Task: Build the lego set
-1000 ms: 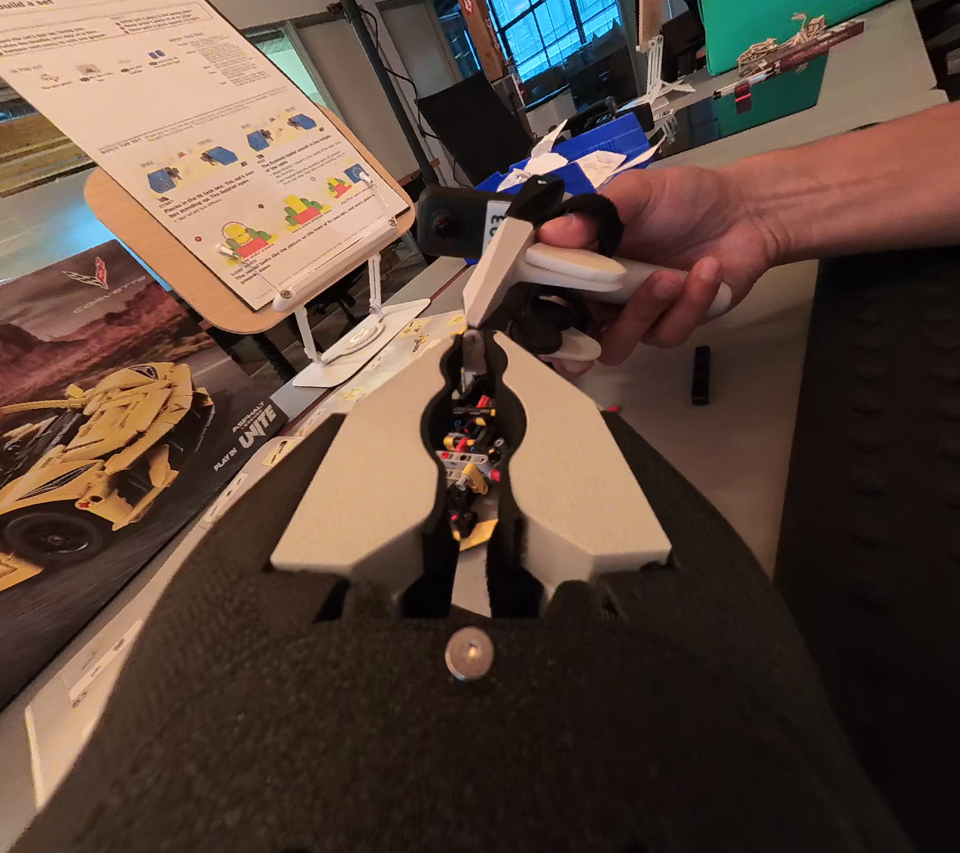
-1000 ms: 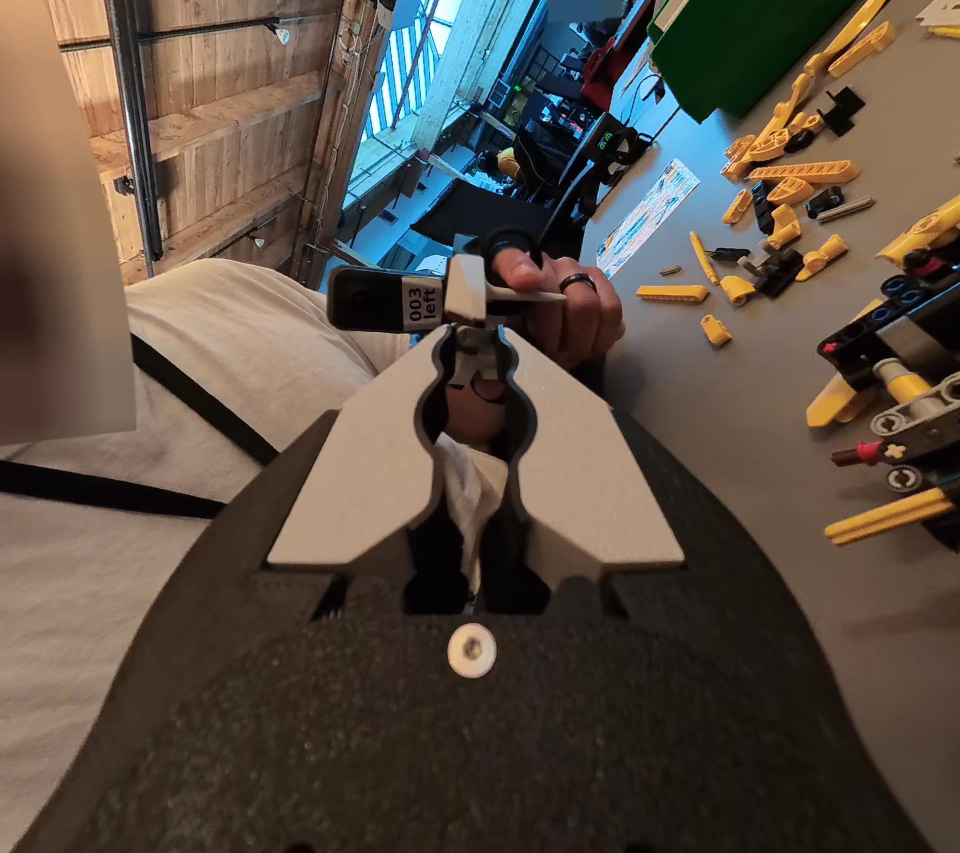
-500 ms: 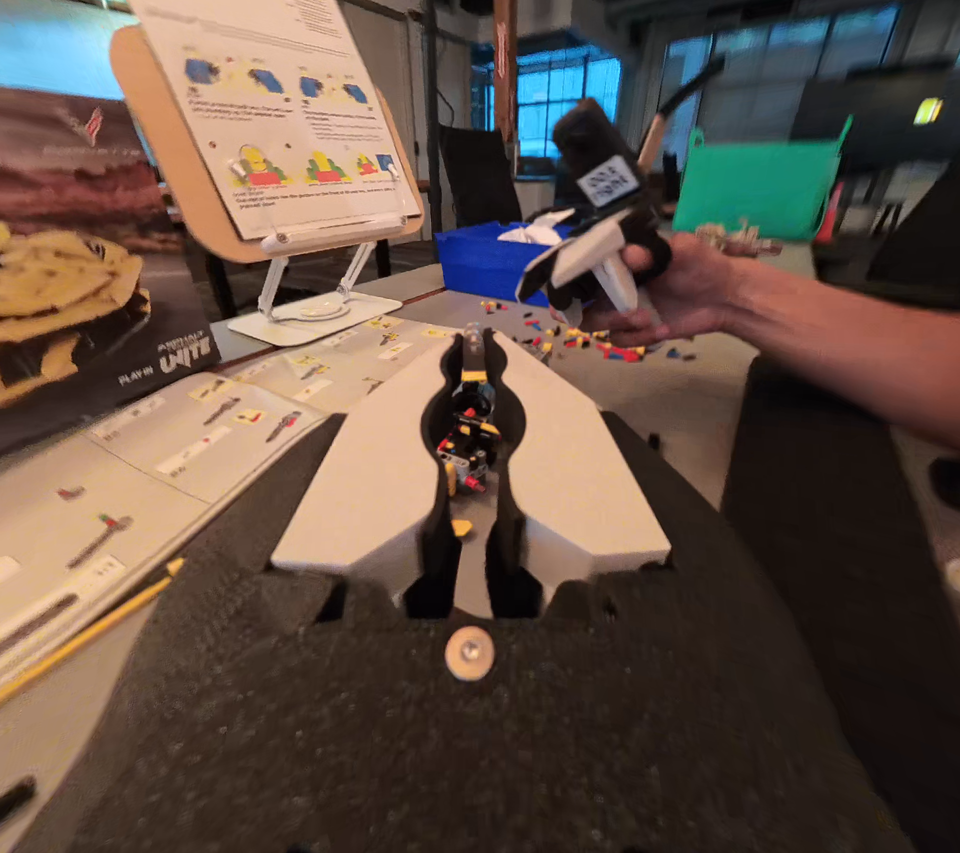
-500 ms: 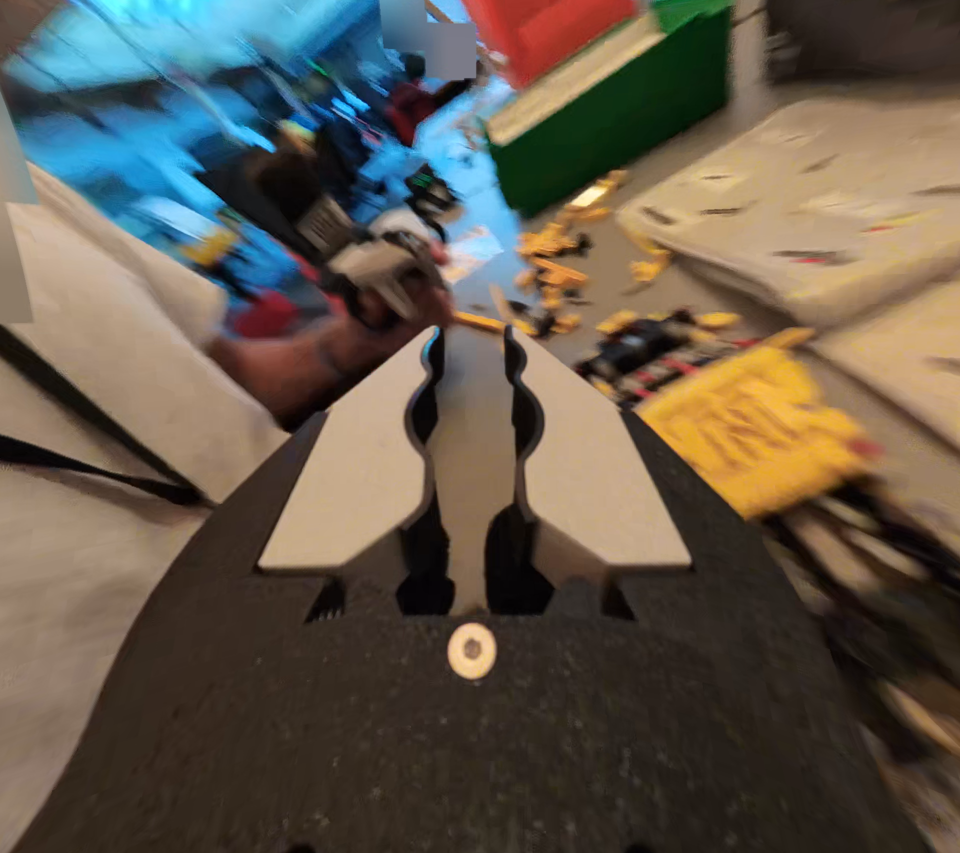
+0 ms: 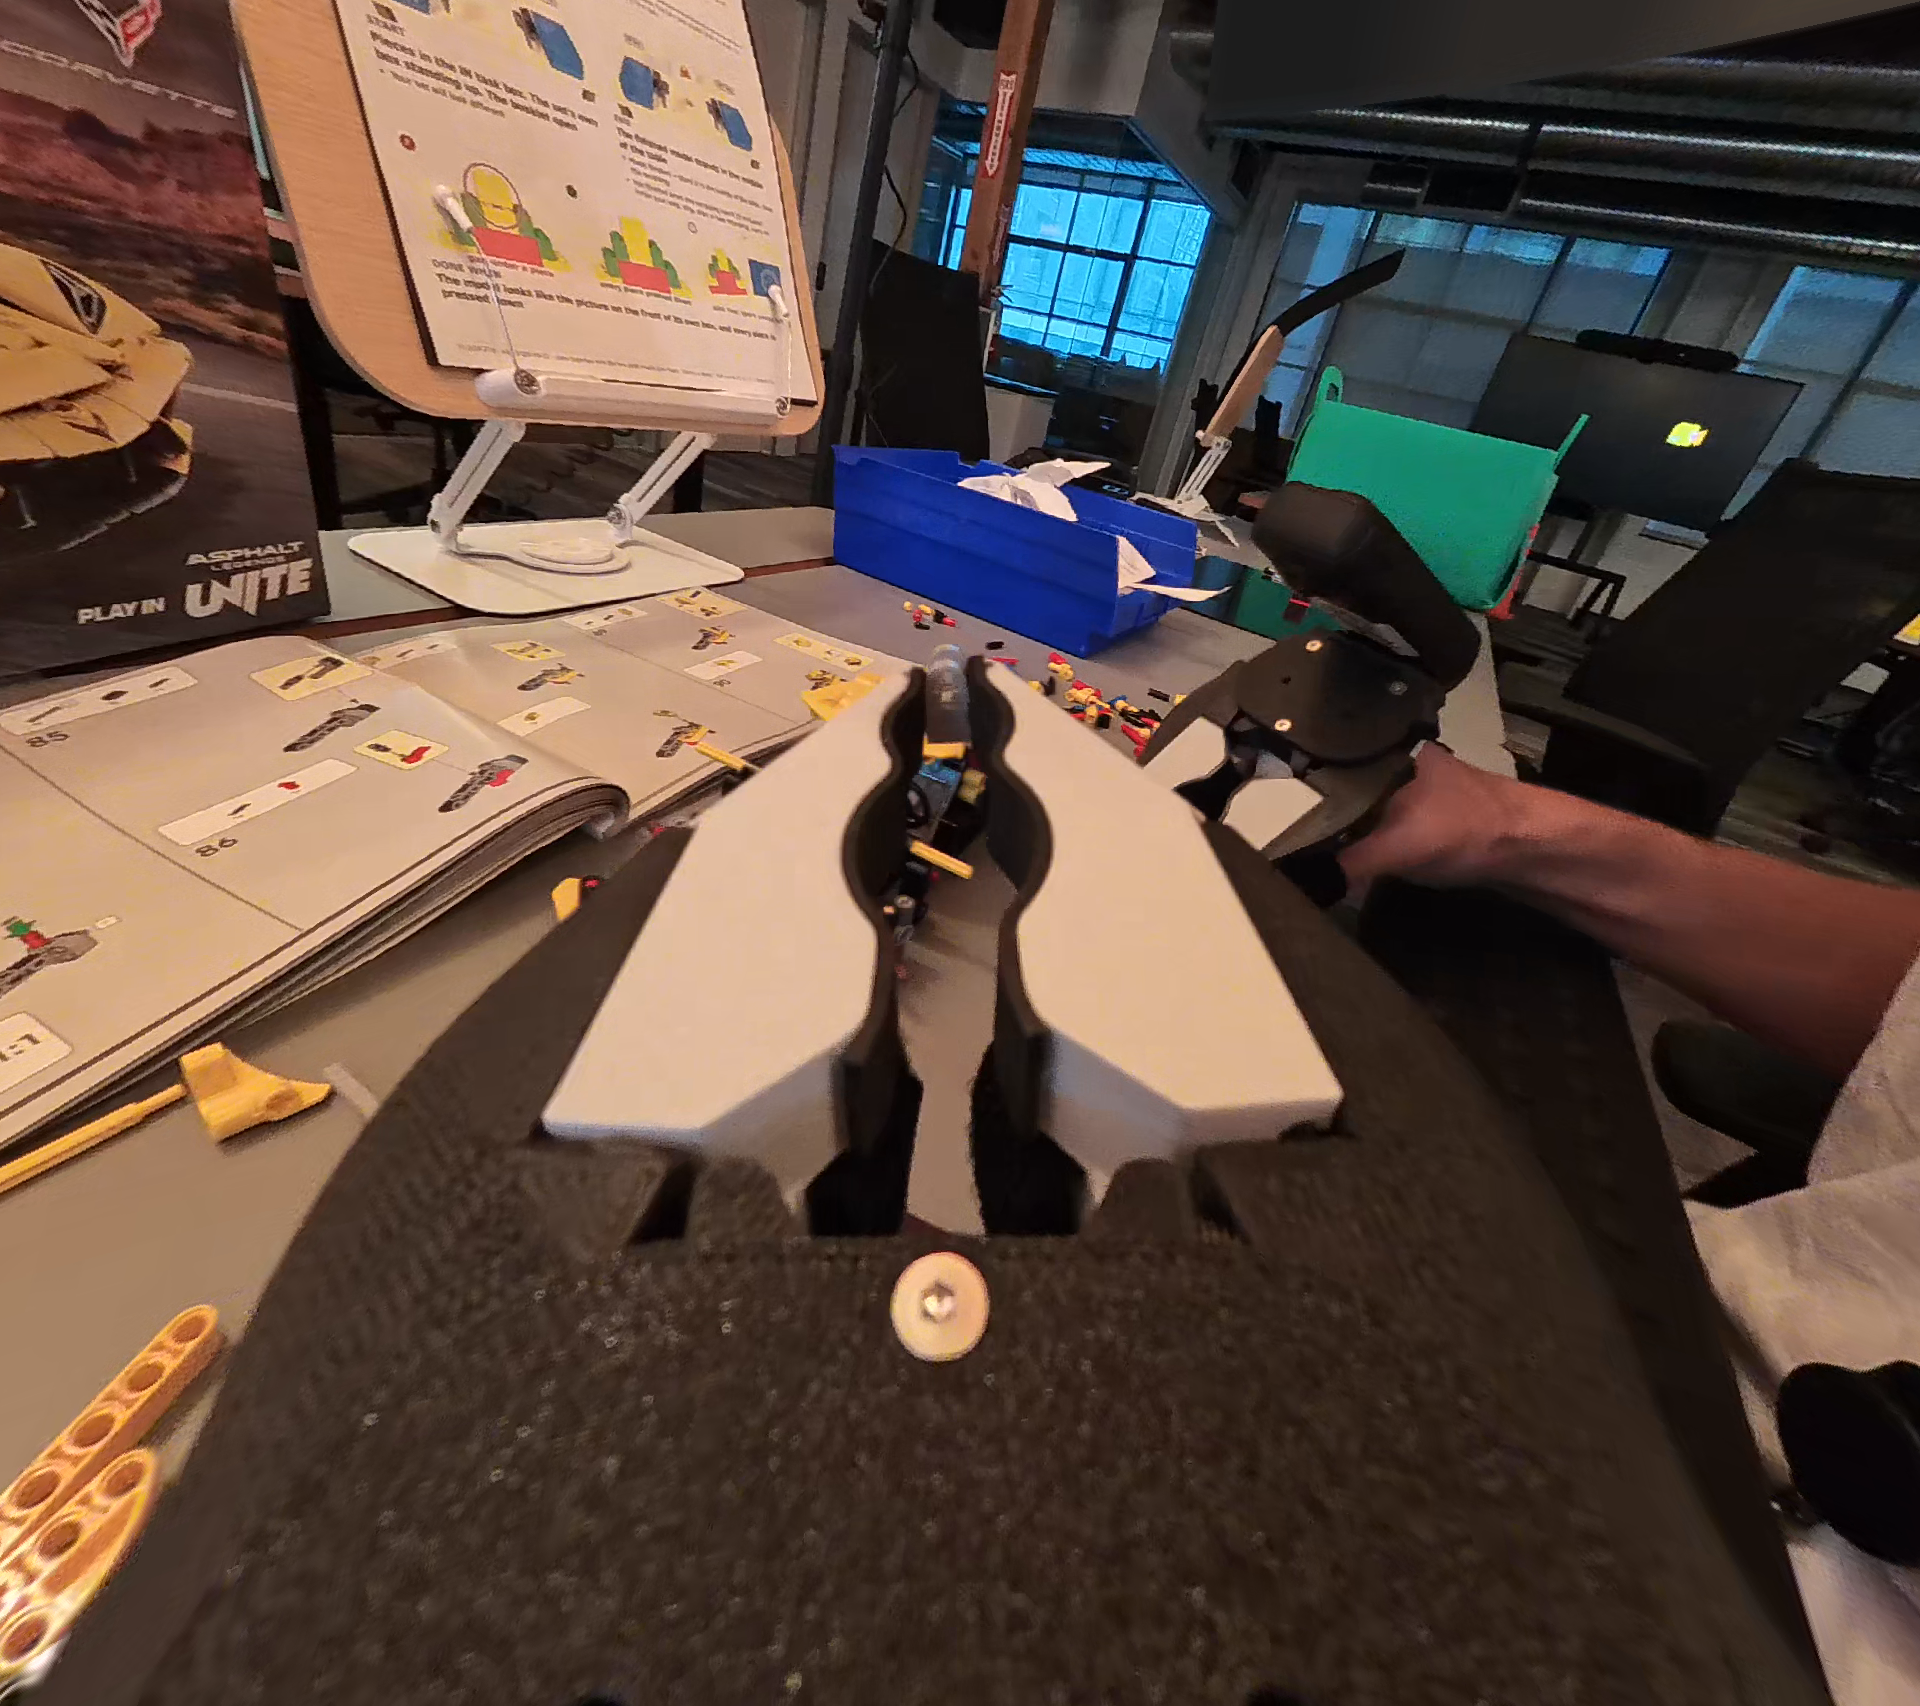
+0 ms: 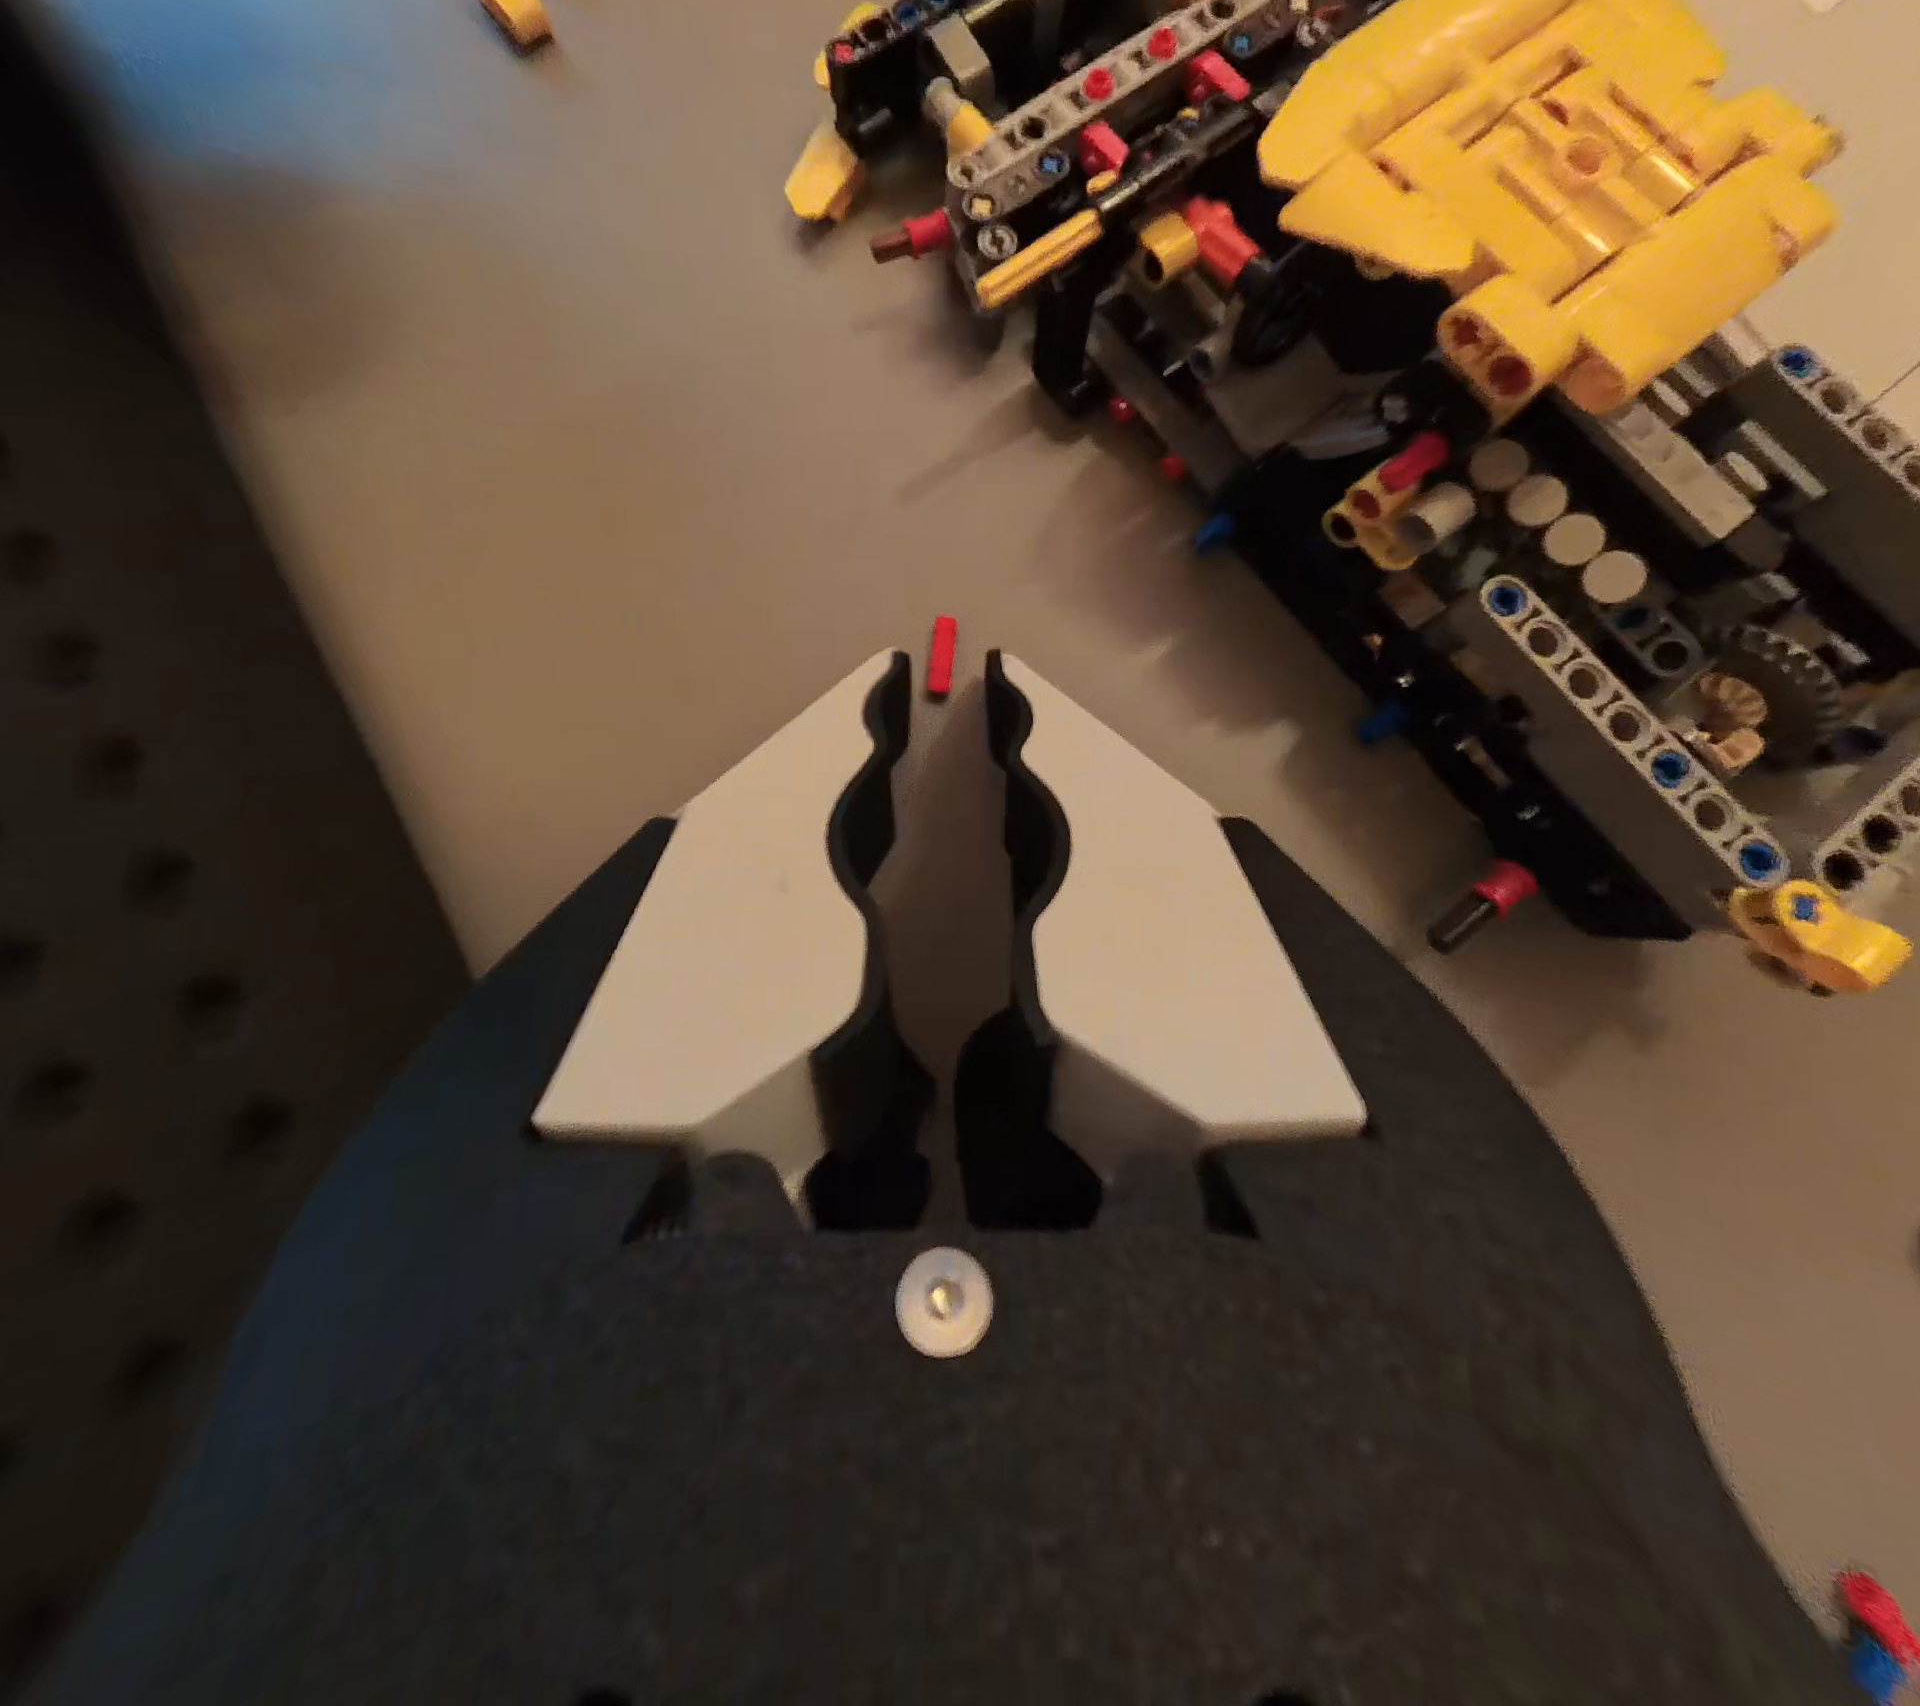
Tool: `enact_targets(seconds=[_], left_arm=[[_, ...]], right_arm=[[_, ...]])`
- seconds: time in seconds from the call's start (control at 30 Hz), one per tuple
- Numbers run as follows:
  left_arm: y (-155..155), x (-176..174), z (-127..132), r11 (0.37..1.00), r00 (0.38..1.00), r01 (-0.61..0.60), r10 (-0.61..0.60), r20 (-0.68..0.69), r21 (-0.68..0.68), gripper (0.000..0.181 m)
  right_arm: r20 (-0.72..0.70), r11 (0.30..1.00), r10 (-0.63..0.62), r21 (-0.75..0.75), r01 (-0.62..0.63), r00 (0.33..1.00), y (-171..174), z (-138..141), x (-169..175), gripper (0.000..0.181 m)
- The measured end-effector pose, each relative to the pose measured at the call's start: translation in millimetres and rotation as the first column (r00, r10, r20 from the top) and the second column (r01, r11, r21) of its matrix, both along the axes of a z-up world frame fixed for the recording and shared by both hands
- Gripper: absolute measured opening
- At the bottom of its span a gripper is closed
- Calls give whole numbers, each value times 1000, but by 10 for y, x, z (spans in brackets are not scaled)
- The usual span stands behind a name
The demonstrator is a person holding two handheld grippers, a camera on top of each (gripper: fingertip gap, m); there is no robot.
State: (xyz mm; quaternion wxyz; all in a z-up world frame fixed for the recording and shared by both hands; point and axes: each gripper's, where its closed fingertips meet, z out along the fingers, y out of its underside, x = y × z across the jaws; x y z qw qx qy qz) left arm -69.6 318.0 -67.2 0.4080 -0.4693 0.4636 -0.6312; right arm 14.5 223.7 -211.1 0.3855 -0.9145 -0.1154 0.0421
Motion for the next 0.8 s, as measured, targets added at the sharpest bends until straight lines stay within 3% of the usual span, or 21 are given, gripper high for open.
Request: enact_targets(seconds=[0.47, 0.53, 0.63, 0.8], left_arm=[[-240, -39, 7, 974, 980, 196, -197, 6, -111, 7], [-287, -33, -26, 973, 977, 209, -211, -12, -96, 7], [-381, -21, -70, 963, 966, 252, -256, -37, -92, 7], [-491, -89, 33, 919, 933, 359, -360, 22, -163, 7]], right_arm=[[-13, 995, 76, -60, -77, 997, 8, -9, -76, 4], [-71, 993, 114, 47, -111, 991, 78, 223, -172, 4], [-99, 942, 227, 275, -193, 969, 196, 857, -429, 3], [203, 832, 328, 401, -384, 923, 306, 1416, -762, 3]])
